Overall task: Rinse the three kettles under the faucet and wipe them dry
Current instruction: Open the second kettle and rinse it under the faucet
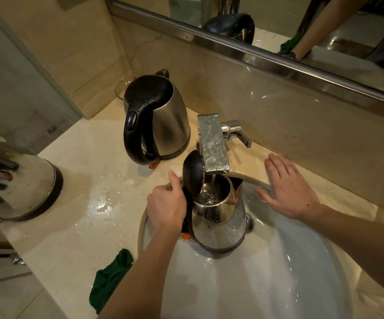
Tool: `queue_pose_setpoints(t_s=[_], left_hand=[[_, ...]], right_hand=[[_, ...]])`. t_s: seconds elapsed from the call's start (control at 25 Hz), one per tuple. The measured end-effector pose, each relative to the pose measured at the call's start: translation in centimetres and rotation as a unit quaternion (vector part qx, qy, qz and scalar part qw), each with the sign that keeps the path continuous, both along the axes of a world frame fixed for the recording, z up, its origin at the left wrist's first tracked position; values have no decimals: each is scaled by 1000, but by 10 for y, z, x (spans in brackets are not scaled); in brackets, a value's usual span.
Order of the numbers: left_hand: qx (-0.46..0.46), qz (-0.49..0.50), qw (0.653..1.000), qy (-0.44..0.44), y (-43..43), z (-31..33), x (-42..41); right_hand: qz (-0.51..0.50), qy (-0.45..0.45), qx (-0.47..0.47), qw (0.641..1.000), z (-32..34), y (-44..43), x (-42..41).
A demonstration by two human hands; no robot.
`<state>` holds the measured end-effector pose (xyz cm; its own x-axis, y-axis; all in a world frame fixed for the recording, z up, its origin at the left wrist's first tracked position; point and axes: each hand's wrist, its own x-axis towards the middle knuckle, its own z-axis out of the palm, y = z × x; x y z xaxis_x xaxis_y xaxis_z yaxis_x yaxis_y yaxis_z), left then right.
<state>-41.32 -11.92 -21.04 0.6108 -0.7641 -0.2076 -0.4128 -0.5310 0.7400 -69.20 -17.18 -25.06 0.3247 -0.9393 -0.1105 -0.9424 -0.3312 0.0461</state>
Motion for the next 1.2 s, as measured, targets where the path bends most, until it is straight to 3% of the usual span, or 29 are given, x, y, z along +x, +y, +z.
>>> queue_pose_setpoints(t_s=[1.2], left_hand=[[0,-5,1000,-1,0,-4,0]], right_hand=[[-4,-6,7,1000,2,0,1]])
